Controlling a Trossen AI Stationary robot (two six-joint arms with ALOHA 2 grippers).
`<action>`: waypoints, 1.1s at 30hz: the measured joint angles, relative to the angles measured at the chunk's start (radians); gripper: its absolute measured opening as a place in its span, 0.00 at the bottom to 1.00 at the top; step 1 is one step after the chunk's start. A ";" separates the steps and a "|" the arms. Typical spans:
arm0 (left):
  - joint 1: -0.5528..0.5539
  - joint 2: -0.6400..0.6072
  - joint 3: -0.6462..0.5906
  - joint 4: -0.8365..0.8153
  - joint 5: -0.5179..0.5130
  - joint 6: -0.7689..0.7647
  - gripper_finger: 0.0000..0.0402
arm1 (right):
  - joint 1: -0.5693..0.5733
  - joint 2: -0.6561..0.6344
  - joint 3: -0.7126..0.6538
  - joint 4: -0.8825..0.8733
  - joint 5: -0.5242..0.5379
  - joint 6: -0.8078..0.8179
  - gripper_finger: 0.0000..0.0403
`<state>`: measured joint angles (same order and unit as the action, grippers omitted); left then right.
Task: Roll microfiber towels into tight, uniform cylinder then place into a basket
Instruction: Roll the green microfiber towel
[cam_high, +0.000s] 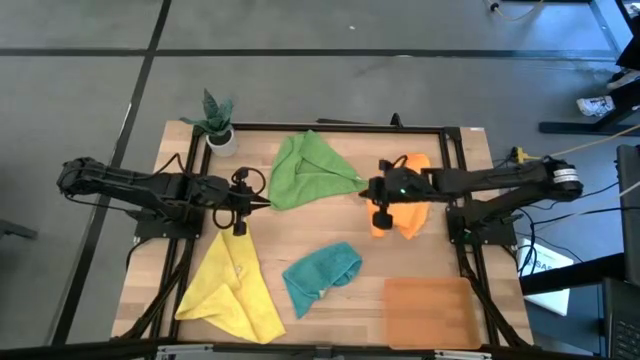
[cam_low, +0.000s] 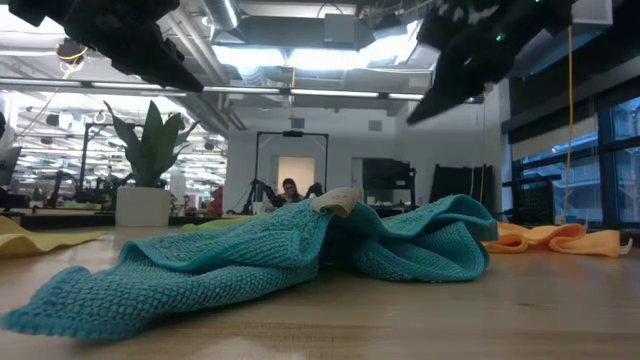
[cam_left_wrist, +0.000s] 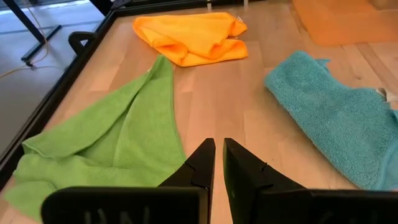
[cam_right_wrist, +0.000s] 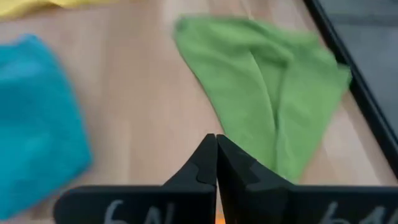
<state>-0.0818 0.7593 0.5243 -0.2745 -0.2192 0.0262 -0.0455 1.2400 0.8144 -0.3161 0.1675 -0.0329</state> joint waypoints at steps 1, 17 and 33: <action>0.000 0.000 0.000 0.000 0.000 0.000 0.06 | -0.015 0.012 0.010 -0.034 0.000 0.002 0.01; 0.000 0.000 0.000 -0.001 0.000 0.000 0.06 | -0.074 0.110 0.067 0.069 -0.023 -0.052 0.26; 0.000 0.000 0.000 -0.001 0.000 -0.027 0.06 | -0.130 0.566 0.385 0.342 -0.056 -0.210 0.31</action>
<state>-0.0818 0.7593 0.5240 -0.2756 -0.2192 -0.0006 -0.1753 1.8065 1.1997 0.0257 0.1120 -0.2427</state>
